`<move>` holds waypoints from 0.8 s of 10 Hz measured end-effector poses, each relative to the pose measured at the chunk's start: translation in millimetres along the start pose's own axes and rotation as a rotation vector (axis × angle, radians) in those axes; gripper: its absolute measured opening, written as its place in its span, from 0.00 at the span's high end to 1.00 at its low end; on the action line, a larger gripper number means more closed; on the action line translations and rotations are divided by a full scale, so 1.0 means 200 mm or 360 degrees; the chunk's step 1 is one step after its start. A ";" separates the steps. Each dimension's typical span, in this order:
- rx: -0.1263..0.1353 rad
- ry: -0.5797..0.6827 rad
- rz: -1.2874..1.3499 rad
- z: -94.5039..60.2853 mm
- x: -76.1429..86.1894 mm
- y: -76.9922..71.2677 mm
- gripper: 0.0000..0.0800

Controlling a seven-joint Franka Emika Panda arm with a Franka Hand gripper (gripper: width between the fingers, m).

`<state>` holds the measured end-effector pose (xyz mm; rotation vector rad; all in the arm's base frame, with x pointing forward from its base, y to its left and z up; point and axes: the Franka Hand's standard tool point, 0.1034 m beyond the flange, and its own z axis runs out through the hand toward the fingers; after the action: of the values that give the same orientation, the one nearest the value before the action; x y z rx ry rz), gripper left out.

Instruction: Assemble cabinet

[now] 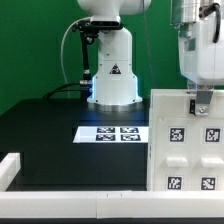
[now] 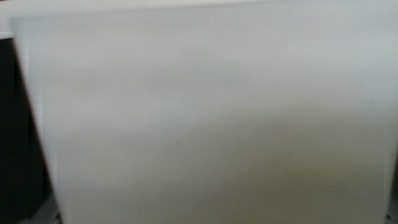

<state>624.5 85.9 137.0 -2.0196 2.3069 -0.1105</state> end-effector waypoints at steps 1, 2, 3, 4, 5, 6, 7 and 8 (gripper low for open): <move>0.0000 0.0000 -0.0001 0.00 0.00 0.00 0.30; 0.0000 -0.0001 -0.0004 0.00 0.00 0.00 0.09; 0.0007 -0.0018 -0.0029 -0.04 -0.02 -0.01 0.09; 0.0045 -0.0057 -0.0055 -0.14 -0.05 -0.03 0.02; 0.0081 -0.0096 -0.0068 -0.24 -0.06 -0.04 0.02; 0.0099 -0.0113 -0.0066 -0.29 -0.07 -0.05 0.00; 0.0092 -0.0104 -0.0069 -0.26 -0.06 -0.04 0.00; 0.0090 -0.0102 -0.0072 -0.26 -0.07 -0.04 0.00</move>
Offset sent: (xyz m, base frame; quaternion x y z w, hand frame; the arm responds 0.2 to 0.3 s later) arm -0.0108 0.0074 0.0508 0.0137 -0.0376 -0.0165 0.9991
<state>628.9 98.3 189.6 -2.0178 2.1959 -0.1101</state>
